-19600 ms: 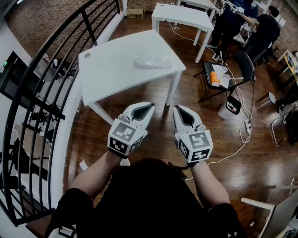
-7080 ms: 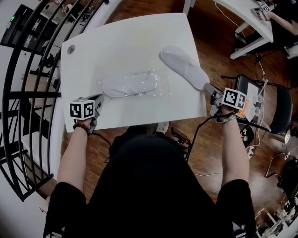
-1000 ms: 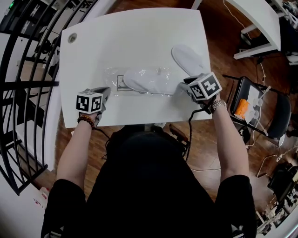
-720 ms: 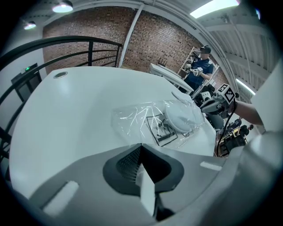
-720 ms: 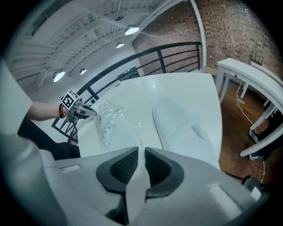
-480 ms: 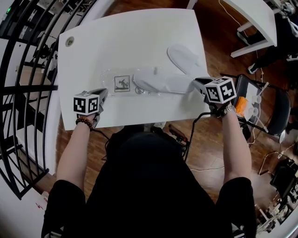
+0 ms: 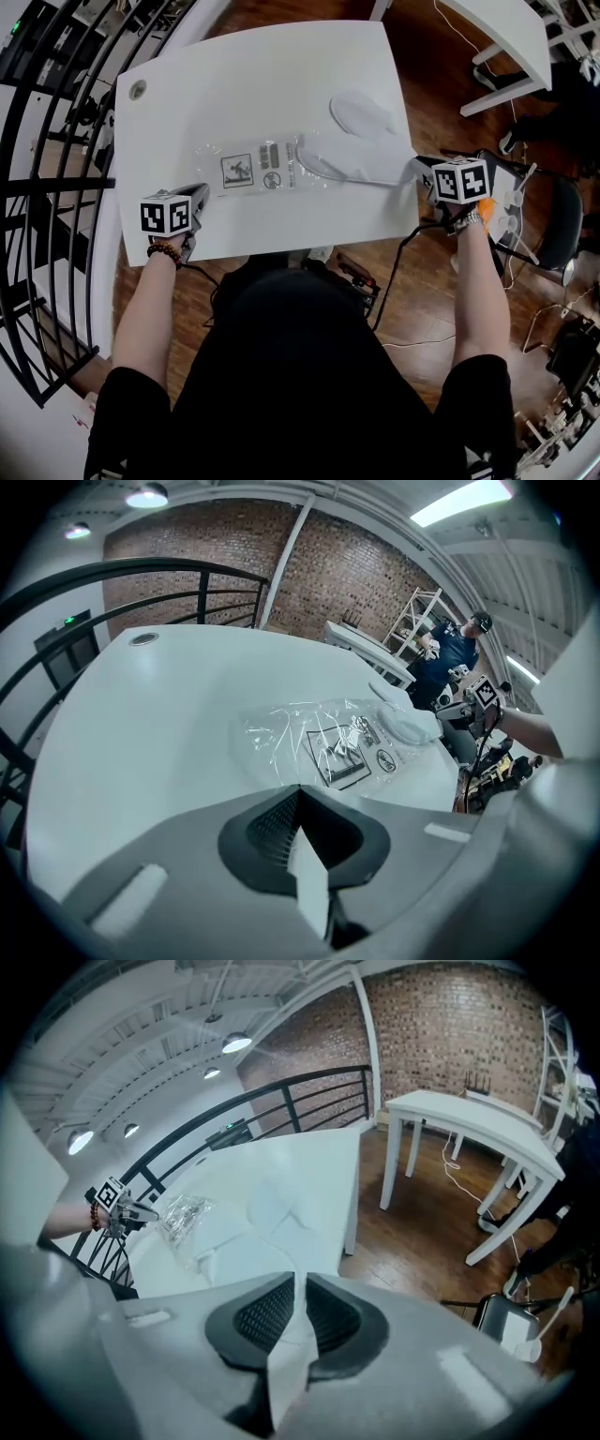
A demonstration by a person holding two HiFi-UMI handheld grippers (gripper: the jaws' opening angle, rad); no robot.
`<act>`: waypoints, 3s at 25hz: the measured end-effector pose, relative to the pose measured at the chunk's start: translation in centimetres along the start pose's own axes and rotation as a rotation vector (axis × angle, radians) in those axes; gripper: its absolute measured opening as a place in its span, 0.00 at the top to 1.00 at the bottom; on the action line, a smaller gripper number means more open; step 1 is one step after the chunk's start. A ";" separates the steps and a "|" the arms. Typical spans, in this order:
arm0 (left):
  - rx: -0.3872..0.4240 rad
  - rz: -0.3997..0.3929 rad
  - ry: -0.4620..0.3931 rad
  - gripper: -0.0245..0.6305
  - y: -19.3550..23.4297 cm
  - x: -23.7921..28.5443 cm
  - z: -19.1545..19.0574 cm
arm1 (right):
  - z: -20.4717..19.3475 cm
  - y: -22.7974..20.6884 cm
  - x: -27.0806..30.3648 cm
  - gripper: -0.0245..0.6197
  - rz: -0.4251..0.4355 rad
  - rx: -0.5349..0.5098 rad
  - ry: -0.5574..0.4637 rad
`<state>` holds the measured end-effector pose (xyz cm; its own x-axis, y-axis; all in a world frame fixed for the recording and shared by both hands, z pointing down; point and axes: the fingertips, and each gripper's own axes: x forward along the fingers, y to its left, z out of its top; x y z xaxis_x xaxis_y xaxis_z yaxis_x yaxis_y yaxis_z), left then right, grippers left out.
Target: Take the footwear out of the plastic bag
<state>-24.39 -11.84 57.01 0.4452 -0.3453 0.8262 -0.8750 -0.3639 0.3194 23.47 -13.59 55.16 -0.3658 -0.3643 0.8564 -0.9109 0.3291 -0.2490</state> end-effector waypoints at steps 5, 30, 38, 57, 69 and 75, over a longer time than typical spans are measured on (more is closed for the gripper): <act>0.001 0.004 0.002 0.94 0.0 -0.3 0.0 | -1.3 -2.2 -0.6 0.91 -0.037 0.054 0.000; 0.007 0.023 0.010 0.94 0.2 0.0 -0.6 | -4.3 -1.5 -0.2 0.69 0.182 0.318 -0.027; 0.000 0.020 0.006 0.94 0.0 -0.2 -0.7 | -1.7 0.3 -0.2 0.62 0.103 0.022 -0.020; -0.031 0.046 -0.014 0.94 0.2 -0.5 -1.0 | -3.1 5.5 5.7 0.24 0.008 -0.630 0.310; -0.030 0.052 -0.012 0.94 0.4 -0.6 -1.1 | 0.1 6.5 3.6 0.36 -0.043 -0.729 0.142; -0.028 0.046 -0.015 0.94 0.2 -0.3 -1.1 | 1.4 5.7 2.4 0.36 -0.090 -0.682 0.039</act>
<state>-24.95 -10.84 57.36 0.4066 -0.3741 0.8335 -0.8997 -0.3227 0.2941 17.12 -13.82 55.16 -0.2758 -0.3887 0.8791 -0.6086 0.7785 0.1533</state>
